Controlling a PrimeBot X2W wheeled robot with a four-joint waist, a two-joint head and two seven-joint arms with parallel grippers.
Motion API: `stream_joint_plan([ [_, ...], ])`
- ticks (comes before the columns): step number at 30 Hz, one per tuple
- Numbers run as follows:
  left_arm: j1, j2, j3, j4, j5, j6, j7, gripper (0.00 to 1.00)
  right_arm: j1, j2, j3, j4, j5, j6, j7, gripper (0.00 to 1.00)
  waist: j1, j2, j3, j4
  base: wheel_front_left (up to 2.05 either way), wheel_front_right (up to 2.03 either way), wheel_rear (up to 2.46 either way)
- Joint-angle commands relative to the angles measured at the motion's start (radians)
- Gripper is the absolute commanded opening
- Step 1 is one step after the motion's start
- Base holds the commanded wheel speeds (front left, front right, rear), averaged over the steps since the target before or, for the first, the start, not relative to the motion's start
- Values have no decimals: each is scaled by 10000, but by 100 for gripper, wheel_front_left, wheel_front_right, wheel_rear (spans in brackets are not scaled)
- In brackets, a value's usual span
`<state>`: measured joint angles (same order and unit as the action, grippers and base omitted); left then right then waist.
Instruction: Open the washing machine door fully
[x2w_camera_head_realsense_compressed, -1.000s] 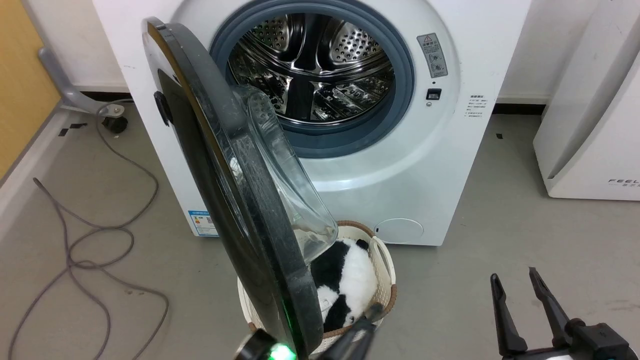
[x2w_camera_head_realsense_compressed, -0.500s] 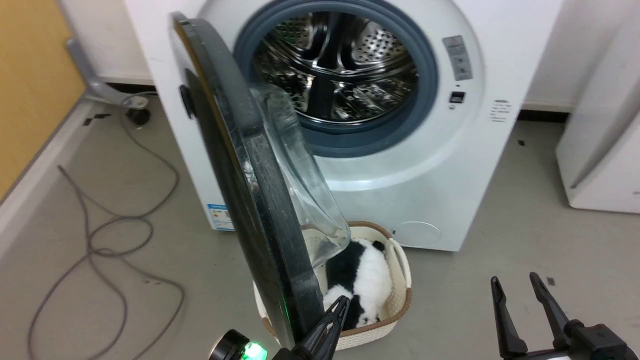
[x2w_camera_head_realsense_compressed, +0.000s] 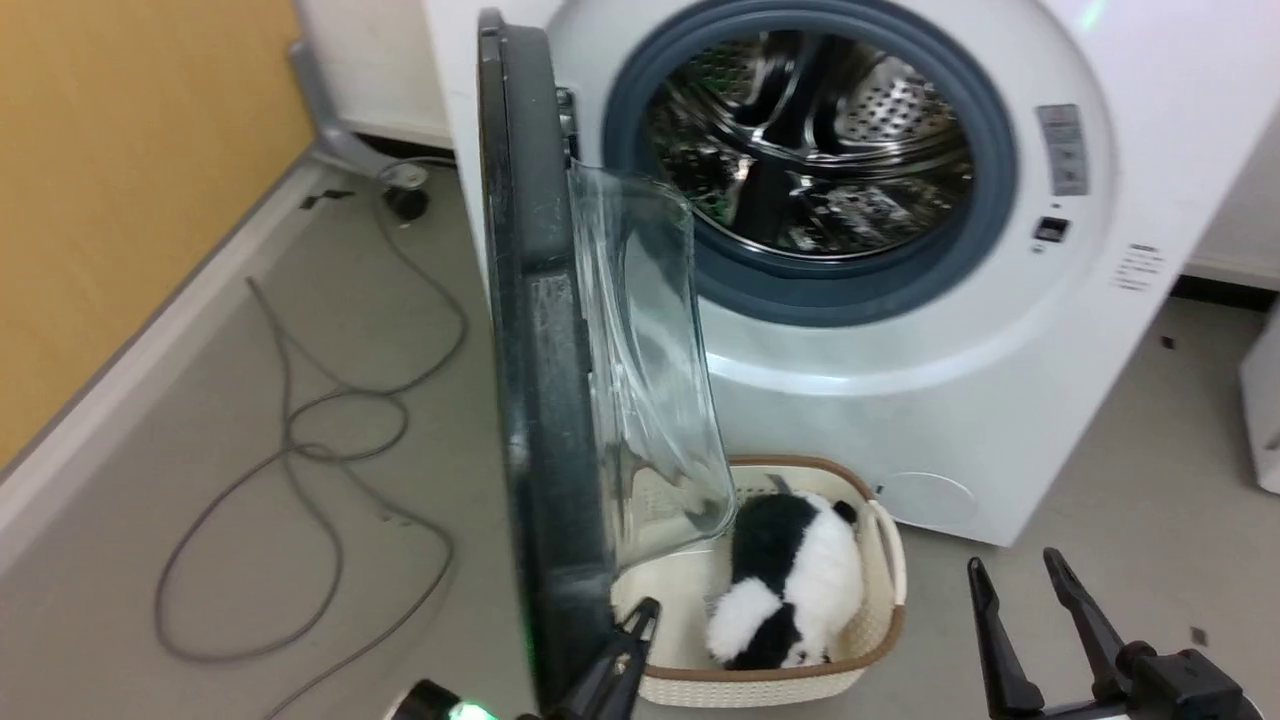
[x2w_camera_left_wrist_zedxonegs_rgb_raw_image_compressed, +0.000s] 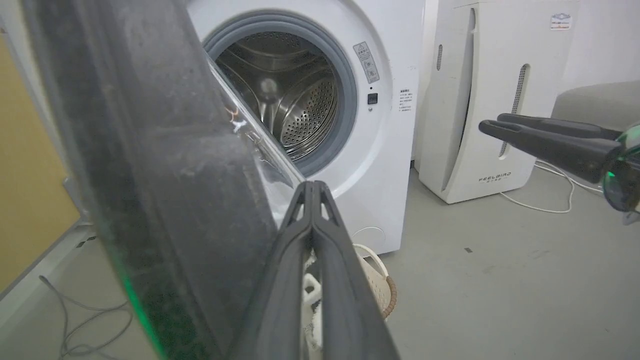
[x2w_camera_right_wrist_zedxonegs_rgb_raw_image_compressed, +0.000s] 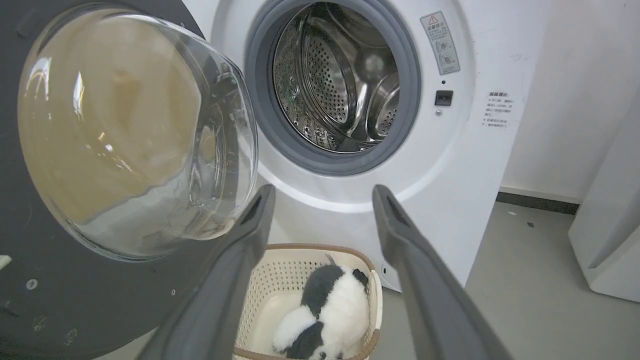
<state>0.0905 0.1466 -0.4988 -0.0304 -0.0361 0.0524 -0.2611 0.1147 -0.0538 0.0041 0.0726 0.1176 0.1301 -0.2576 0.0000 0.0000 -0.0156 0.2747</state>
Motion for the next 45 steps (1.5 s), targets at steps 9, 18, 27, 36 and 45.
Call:
stream_joint_plan([
  [9,526,551,1023,-708,-244,780,146,0,227,36,-161,-7,126,6,-42,100,0,0,112,796,0,0,0],
  [18,526,1382,2247,-853,-581,1120,554,0,54,36,16,3,144,6,-42,100,0,0,330,1002,0,0,0],
  [27,-44,1188,4292,150,-2510,1476,330,0,-267,36,-33,4,12,6,-42,100,0,0,857,468,0,0,0],
  [36,-977,1580,6063,2073,-3460,1486,38,0,-432,36,-151,-1,-139,6,-42,100,0,0,1115,93,0,0,0],
  [45,-2459,2061,7244,3529,-3637,863,-4,0,-597,36,-175,-26,-248,6,-42,100,0,0,1308,24,0,0,0],
])
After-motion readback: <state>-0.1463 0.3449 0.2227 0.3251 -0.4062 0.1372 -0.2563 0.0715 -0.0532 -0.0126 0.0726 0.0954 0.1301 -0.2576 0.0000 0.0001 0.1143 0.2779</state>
